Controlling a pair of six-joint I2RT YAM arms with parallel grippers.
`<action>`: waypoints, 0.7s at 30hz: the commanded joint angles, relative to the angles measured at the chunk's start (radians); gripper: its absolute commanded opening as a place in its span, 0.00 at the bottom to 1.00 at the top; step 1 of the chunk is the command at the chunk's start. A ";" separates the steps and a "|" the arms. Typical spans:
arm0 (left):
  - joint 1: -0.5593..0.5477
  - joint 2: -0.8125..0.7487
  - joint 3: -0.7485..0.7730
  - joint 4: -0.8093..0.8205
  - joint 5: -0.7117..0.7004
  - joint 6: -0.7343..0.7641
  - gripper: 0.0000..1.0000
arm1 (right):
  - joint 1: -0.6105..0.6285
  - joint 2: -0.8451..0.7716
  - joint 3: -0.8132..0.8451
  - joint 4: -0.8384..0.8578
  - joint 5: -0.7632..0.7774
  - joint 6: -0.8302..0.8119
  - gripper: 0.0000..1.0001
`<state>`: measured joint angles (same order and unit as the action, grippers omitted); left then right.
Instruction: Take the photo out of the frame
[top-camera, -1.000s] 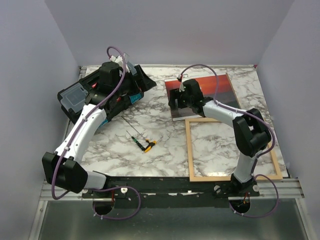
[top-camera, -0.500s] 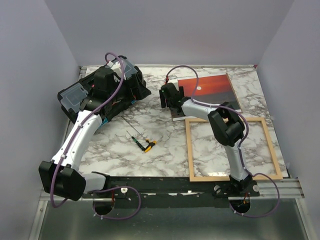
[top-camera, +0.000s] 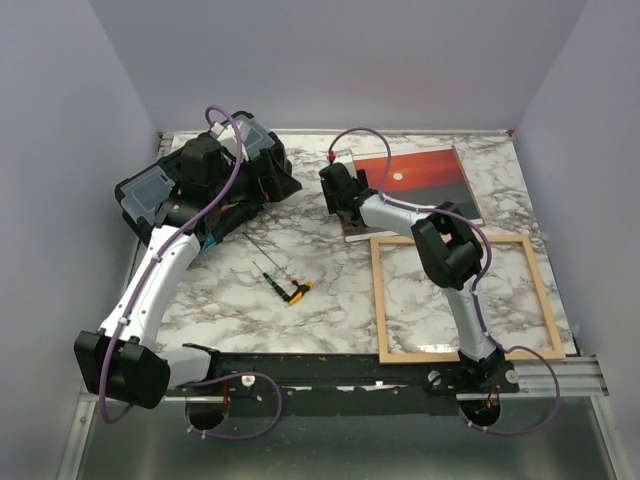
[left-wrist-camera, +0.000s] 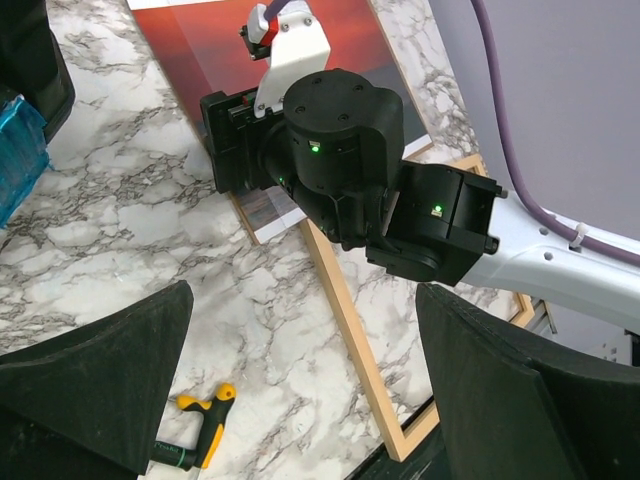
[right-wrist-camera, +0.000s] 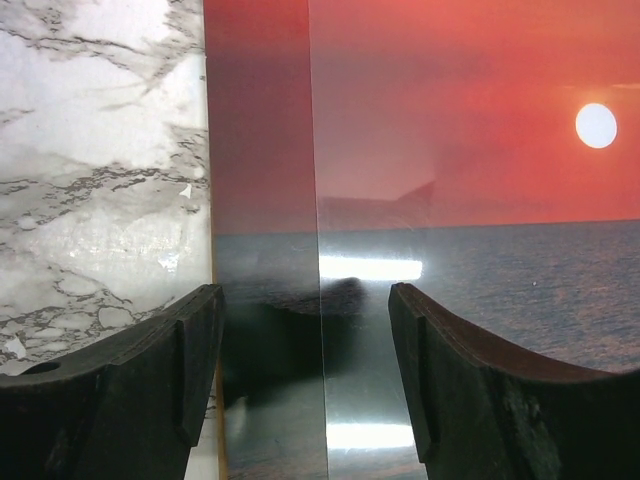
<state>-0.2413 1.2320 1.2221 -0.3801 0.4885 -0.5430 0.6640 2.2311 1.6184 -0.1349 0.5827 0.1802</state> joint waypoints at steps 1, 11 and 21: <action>0.013 -0.018 -0.018 0.037 0.056 -0.009 0.96 | 0.005 0.007 0.013 -0.025 -0.034 -0.028 0.75; 0.023 -0.011 -0.029 0.055 0.081 -0.023 0.97 | 0.009 0.026 0.012 -0.050 -0.023 -0.023 0.79; 0.025 -0.009 -0.032 0.060 0.087 -0.025 0.97 | 0.008 -0.012 -0.009 -0.041 0.001 -0.014 0.67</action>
<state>-0.2234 1.2320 1.1992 -0.3435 0.5400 -0.5663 0.6666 2.2311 1.6184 -0.1604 0.5434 0.1642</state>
